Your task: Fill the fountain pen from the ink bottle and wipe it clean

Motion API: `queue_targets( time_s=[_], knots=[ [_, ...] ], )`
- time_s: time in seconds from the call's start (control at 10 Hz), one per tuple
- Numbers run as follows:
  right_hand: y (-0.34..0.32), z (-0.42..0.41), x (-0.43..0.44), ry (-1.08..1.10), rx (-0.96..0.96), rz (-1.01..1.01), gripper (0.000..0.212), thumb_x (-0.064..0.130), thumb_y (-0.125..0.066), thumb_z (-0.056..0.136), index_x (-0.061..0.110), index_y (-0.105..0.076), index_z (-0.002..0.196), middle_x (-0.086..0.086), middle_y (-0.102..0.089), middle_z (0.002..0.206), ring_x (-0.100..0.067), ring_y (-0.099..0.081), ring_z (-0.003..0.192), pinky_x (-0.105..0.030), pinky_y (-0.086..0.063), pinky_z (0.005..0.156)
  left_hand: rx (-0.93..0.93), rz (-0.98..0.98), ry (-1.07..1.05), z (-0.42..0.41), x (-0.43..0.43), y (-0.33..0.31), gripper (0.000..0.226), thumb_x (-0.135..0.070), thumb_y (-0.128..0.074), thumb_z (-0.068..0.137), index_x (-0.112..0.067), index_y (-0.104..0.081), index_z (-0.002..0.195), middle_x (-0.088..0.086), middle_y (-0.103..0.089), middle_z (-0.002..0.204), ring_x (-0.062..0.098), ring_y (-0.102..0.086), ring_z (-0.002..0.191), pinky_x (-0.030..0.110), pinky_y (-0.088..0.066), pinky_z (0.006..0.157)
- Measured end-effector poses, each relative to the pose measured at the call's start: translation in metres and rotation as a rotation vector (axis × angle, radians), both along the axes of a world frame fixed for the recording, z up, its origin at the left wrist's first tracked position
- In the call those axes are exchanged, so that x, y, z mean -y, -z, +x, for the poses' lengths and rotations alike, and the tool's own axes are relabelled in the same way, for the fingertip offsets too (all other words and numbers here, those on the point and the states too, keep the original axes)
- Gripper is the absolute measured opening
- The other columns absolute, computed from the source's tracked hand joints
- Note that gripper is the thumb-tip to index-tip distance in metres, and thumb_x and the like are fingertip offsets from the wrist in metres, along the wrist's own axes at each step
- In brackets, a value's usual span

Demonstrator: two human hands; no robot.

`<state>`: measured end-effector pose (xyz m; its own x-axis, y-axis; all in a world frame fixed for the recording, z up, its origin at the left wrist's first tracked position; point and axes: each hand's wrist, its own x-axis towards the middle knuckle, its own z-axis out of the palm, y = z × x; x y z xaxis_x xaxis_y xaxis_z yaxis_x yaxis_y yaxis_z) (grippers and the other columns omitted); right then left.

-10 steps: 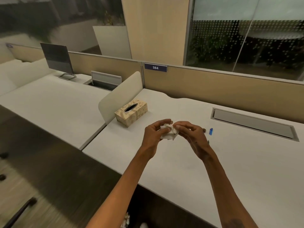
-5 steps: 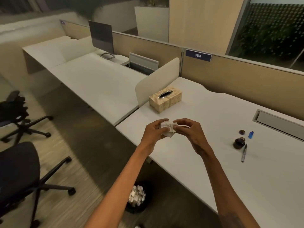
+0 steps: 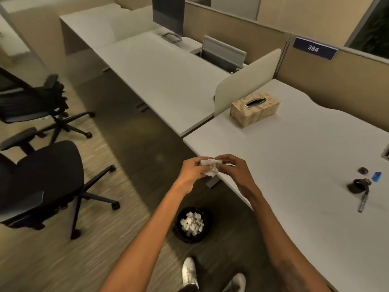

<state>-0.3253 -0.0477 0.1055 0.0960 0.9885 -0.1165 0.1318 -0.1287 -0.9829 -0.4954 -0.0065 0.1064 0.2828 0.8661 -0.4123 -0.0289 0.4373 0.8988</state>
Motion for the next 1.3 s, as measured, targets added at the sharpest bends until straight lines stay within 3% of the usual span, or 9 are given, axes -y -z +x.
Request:
queue_targets(
  time_s=[0.1, 0.3, 0.5, 0.6, 0.7, 0.8, 1.1, 1.2, 1.3],
  knots=[
    [0.02, -0.02, -0.002, -0.008, -0.003, -0.041, 0.018, 0.021, -0.069, 0.086, 0.021, -0.072, 0.104, 0.002, -0.074, 0.099, -0.016, -0.07, 0.096, -0.032, -0.06, 0.08, -0.021, -0.045, -0.013, -0.02, -0.002, 0.02, 0.031, 0.008, -0.073, 0.08, -0.007, -0.073, 0.107, 0.008, -0.074, 0.101, 0.023, -0.073, 0.097, 0.039, -0.06, 0.088],
    [0.086, -0.065, -0.004, 0.09, -0.004, -0.217, 0.021, 0.012, -0.071, 0.085, 0.015, -0.07, 0.105, -0.001, -0.073, 0.1, -0.015, -0.072, 0.092, -0.034, -0.062, 0.078, -0.085, -0.202, -0.125, -0.074, 0.011, 0.075, 0.029, 0.001, -0.074, 0.083, -0.009, -0.072, 0.111, 0.005, -0.073, 0.101, 0.017, -0.071, 0.095, 0.031, -0.059, 0.085],
    [0.166, -0.092, 0.006, 0.164, 0.086, -0.42, 0.022, 0.003, -0.065, 0.086, 0.023, -0.072, 0.093, -0.002, -0.074, 0.095, -0.014, -0.072, 0.089, -0.038, -0.062, 0.077, -0.186, -0.35, -0.186, -0.123, 0.034, 0.137, 0.015, -0.007, -0.071, 0.088, -0.018, -0.07, 0.098, 0.003, -0.07, 0.094, 0.008, -0.064, 0.074, 0.022, -0.055, 0.074],
    [0.218, -0.107, 0.012, 0.2, 0.192, -0.527, 0.023, 0.009, -0.069, 0.083, 0.032, -0.069, 0.086, 0.004, -0.072, 0.087, -0.014, -0.071, 0.085, -0.042, -0.061, 0.079, -0.272, -0.406, -0.207, -0.14, 0.045, 0.168, 0.015, -0.006, -0.067, 0.091, -0.013, -0.071, 0.103, 0.003, -0.069, 0.087, 0.007, -0.061, 0.069, 0.02, -0.051, 0.069],
    [0.242, -0.118, 0.014, 0.286, 0.264, -0.61, 0.018, 0.011, -0.07, 0.08, 0.028, -0.069, 0.086, 0.003, -0.073, 0.086, -0.019, -0.07, 0.086, -0.044, -0.057, 0.086, -0.338, -0.418, -0.201, -0.147, 0.05, 0.186, 0.02, -0.006, -0.065, 0.092, -0.006, -0.07, 0.111, 0.004, -0.07, 0.089, 0.008, -0.06, 0.071, 0.021, -0.049, 0.068],
    [0.263, -0.13, 0.012, 0.384, 0.322, -0.722, 0.014, 0.009, -0.067, 0.08, 0.018, -0.07, 0.091, -0.007, -0.074, 0.093, -0.027, -0.067, 0.095, -0.037, -0.052, 0.089, -0.401, -0.406, -0.176, -0.152, 0.055, 0.205, 0.02, -0.008, -0.065, 0.093, -0.008, -0.072, 0.112, 0.005, -0.072, 0.095, 0.01, -0.063, 0.077, 0.019, -0.05, 0.066],
    [0.325, -0.15, -0.007, 0.386, 0.394, -0.794, 0.016, 0.009, -0.067, 0.082, 0.014, -0.069, 0.098, -0.012, -0.072, 0.103, -0.032, -0.064, 0.104, -0.038, -0.047, 0.092, -0.444, -0.364, -0.103, -0.158, 0.061, 0.232, 0.019, -0.013, -0.064, 0.094, -0.014, -0.074, 0.11, 0.0, -0.073, 0.097, 0.013, -0.069, 0.09, 0.02, -0.054, 0.074],
    [0.348, -0.154, -0.016, 0.288, 0.377, -0.818, 0.034, 0.016, -0.075, 0.08, 0.012, -0.066, 0.112, -0.012, -0.068, 0.113, -0.032, -0.062, 0.11, -0.038, -0.046, 0.093, -0.436, -0.364, -0.086, -0.168, 0.061, 0.237, 0.017, -0.012, -0.065, 0.093, -0.014, -0.074, 0.108, -0.002, -0.072, 0.096, 0.009, -0.068, 0.089, 0.015, -0.055, 0.07],
    [0.361, -0.157, -0.017, 0.291, 0.318, -0.849, 0.046, 0.023, -0.079, 0.078, 0.012, -0.062, 0.119, -0.012, -0.066, 0.116, -0.032, -0.063, 0.109, -0.041, -0.05, 0.095, -0.462, -0.346, -0.099, -0.177, 0.06, 0.236, 0.016, -0.012, -0.068, 0.092, -0.015, -0.075, 0.106, 0.001, -0.073, 0.1, 0.012, -0.069, 0.092, 0.028, -0.057, 0.082]
  ],
)
